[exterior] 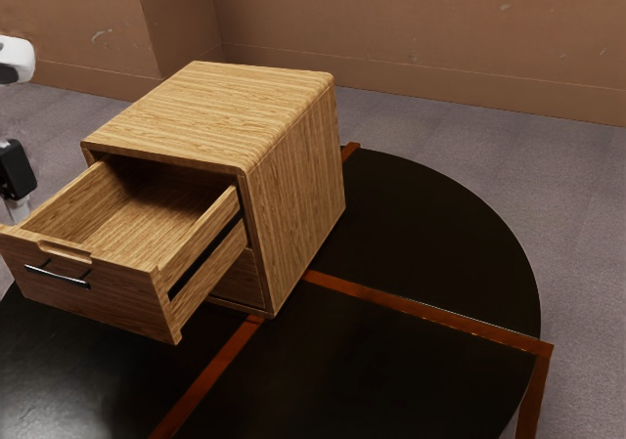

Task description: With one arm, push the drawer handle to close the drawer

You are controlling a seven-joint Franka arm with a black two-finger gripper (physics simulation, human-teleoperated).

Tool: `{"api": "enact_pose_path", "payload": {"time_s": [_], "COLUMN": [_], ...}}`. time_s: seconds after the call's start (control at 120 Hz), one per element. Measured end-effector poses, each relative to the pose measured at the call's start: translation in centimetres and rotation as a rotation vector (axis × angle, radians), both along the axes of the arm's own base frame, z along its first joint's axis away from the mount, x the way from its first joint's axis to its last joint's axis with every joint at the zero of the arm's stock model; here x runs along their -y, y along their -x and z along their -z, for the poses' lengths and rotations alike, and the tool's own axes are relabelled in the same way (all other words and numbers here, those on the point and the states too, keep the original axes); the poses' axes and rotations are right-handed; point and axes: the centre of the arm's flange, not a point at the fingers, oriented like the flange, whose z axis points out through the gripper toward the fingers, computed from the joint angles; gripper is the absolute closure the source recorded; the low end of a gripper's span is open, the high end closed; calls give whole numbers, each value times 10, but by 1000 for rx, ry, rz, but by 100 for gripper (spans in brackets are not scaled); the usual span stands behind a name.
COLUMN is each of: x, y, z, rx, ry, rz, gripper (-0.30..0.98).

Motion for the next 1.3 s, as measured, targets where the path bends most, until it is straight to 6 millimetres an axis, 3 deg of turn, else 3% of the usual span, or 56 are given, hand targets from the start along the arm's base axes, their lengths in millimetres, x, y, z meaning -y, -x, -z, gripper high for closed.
{"api": "enact_pose_path", "payload": {"time_s": [0.1,0.233,0.483,0.658,0.883,0.992,1.3], "x": [-9,-24,-27,-28,-31,-34,-32], "y": [22,27,26,19,3,1,-28], "z": [34,87,140,156,163,162,159], "rx": [-9,-47,-41,-21,-11,0,5], "ry": [10,24,24,24,19,20,27], "rz": [-24,-68,-68,-61,-58,-69,-52], "gripper": [0,0,0,7,49,63,76]}}
